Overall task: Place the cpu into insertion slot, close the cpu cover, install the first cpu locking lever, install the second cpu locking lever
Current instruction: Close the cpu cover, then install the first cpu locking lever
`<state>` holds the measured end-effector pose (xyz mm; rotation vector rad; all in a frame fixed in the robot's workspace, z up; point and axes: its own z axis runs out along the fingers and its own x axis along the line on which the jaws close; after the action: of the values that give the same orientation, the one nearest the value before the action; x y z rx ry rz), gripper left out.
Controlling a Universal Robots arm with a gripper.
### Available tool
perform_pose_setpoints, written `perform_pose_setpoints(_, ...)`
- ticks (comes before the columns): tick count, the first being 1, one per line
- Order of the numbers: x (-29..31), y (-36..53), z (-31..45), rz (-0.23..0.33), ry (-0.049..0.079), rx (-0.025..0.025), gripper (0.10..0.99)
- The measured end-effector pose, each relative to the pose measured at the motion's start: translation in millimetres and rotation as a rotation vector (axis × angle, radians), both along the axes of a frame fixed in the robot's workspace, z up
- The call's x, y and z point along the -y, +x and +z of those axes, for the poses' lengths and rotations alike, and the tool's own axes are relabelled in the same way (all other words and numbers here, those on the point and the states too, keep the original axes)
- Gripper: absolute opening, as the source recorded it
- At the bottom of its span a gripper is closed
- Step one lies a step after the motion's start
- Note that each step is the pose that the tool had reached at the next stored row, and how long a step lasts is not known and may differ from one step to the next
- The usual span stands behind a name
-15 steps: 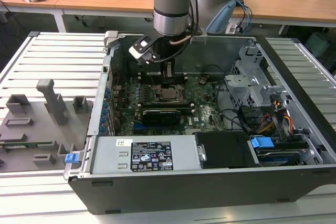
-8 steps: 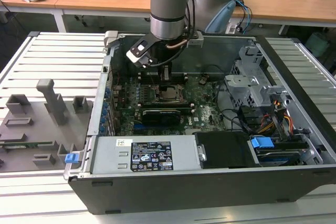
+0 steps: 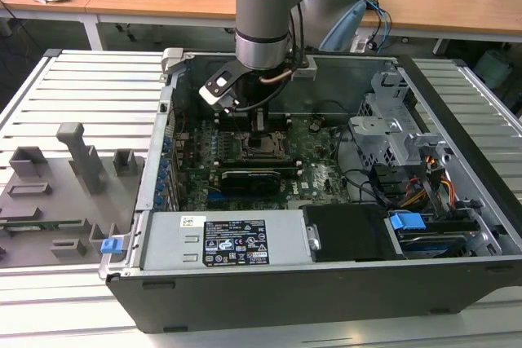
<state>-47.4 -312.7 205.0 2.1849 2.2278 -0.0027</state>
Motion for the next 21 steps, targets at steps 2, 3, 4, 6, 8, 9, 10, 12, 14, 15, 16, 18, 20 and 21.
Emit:
perform_pose_setpoints(2, -0.1, 1.0, 5.2, 0.0, 0.0, 0.0039, 0.106)
perform_pose_setpoints(3, 0.0, 0.9, 7.4, 0.0, 0.0, 0.005, 0.106)
perform_pose_setpoints(4, 0.0, 0.9, 9.1, 0.0, 0.0, 0.0072, 0.106)
perform_pose_setpoints(6, 0.0, 0.9, 15.1, 0.0, 0.0, 0.0106, 0.106)
perform_pose_setpoints(8, -0.1, 1.8, 17.1, 0.0, 0.0, 0.0112, 0.106)
perform_pose_setpoints(9, 0.0, 3.9, 17.2, 0.0, 0.0, 0.0103, 0.106)
perform_pose_setpoints(10, 0.0, 7.4, 17.2, 0.0, 0.0, 0.0101, 0.106)
perform_pose_setpoints(12, 0.0, 15.7, 17.2, 0.0, 0.0, 0.0092, 0.106)
perform_pose_setpoints(14, 0.0, 18.9, 17.2, 0.0, 0.0, 0.0088, 0.106)
perform_pose_setpoints(15, 0.0, 20.8, 17.2, 0.0, 0.0, 0.0086, 0.106)
perform_pose_setpoints(16, 0.0, 21.4, 17.2, 0.0, 0.0, 0.0085, 0.106)
perform_pose_setpoints(18, 0.0, 22.3, 17.2, 0.0, 0.0, 0.0085, 0.106)
perform_pose_setpoints(20, 0.0, 22.4, 18.6, 0.0, 0.0, 0.0085, 0.106)
perform_pose_setpoints(21, 0.0, 22.3, 20.1, 0.0, 0.0, 0.0085, 0.106)
